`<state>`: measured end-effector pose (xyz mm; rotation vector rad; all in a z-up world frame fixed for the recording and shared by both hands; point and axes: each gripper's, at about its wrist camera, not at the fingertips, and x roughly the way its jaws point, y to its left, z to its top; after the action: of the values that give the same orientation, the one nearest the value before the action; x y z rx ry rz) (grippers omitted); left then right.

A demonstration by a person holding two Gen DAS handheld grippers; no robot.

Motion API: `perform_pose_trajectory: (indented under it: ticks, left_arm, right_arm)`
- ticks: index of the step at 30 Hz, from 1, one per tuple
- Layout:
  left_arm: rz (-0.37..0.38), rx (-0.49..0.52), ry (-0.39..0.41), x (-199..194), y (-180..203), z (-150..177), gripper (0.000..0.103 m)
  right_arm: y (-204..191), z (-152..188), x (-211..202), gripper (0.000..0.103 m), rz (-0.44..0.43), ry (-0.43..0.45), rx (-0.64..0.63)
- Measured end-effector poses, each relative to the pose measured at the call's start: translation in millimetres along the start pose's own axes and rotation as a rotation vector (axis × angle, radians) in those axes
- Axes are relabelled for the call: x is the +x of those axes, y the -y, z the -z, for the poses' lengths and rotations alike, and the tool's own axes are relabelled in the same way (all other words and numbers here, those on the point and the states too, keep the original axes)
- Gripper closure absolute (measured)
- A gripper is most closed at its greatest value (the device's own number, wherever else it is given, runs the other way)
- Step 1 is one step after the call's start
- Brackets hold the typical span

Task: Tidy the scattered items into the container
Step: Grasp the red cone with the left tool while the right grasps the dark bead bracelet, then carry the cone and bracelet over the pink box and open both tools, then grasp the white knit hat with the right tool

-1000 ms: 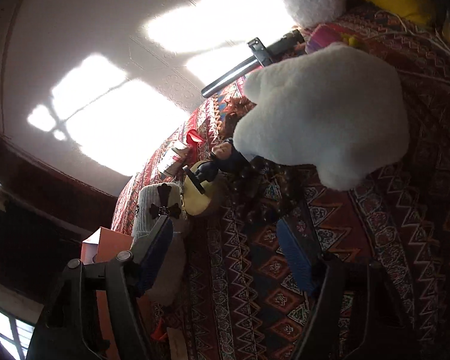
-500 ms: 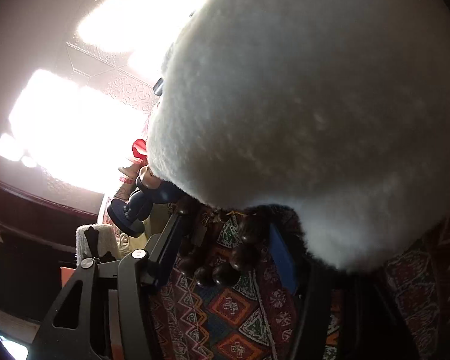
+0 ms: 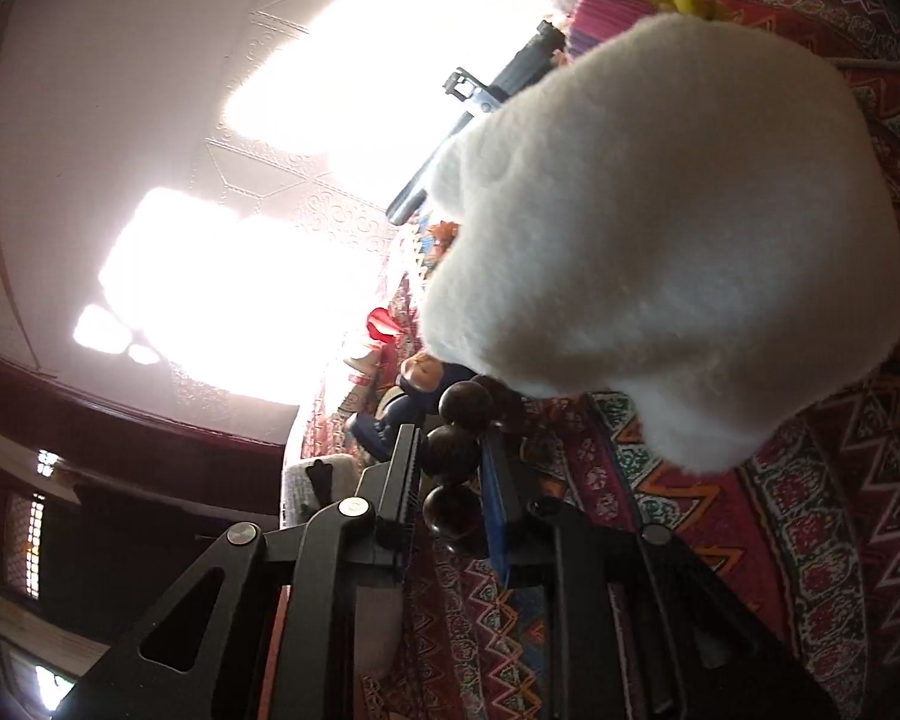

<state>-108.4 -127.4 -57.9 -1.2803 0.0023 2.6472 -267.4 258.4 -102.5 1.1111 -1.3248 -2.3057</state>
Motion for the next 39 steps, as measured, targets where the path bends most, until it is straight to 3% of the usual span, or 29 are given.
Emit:
perform_pose_trajectory:
  ticks: [6,9,11,14,16,18,19,20,21,22,23,24,25,28,32,35,39]
  left_arm:
    - [-0.002,-0.025,0.221,-79,-9,-29,0.073]
    - [-0.033,-0.048,0.320,-116,-40,-44,0.073]
    - [-0.093,-0.078,0.373,-135,-71,-47,0.073]
    - [-0.139,-0.168,0.386,-144,-121,-50,0.073]
    - [-0.114,-0.241,0.360,-143,-150,-47,0.073]
    - [-0.098,-0.287,0.350,-141,-167,-44,0.071]
    - [-0.101,-0.293,0.342,-140,-171,-42,0.068]
    - [-0.109,-0.298,0.340,-140,-172,-39,0.054]
    - [-0.120,-0.303,0.350,-142,-169,-35,0.033]
    - [-0.129,-0.308,0.370,-144,-170,-32,0.023]
    - [-0.137,-0.311,0.394,-149,-171,-31,0.014]
    - [-0.138,-0.314,0.416,-153,-172,-29,0.011]
    - [-0.131,-0.316,0.431,-157,-172,-29,0.011]
    - [-0.113,-0.314,0.446,-162,-171,-29,0.011]
    - [-0.125,-0.290,0.423,-154,-162,-32,0.011]
    - [-0.122,-0.264,0.407,-149,-148,-34,0.011]
    - [-0.144,-0.215,0.376,-136,-128,-36,0.011]
  right_arm:
    - [-89,29,-41,0.085,-0.099,0.036,-0.176]
    - [-149,57,-51,0.085,-0.200,0.003,-0.274]
    - [-206,81,-30,0.085,-0.261,-0.034,-0.359]
    - [-261,120,-20,0.085,-0.311,-0.065,-0.486]
    - [-293,144,-9,0.085,-0.333,-0.101,-0.539]
    - [-320,166,11,0.085,-0.289,-0.121,-0.617]
    - [-332,177,23,0.084,-0.250,-0.129,-0.663]
    - [-342,187,33,0.083,-0.213,-0.130,-0.704]
    - [-350,196,40,0.078,-0.177,-0.121,-0.741]
    - [-357,203,44,0.056,-0.138,-0.109,-0.776]
    - [-361,208,44,0.041,-0.100,-0.093,-0.809]
    - [-364,214,42,0.009,-0.076,-0.064,-0.841]
    - [-367,220,37,0.006,-0.074,-0.026,-0.878]
    - [-371,237,23,0.006,-0.050,0.036,-0.992]
    - [-340,237,8,0.006,-0.004,0.029,-0.990]
    - [-283,231,12,0.009,0.050,-0.055,-0.910]
    - [-176,233,50,0.026,0.166,-0.269,-0.763]
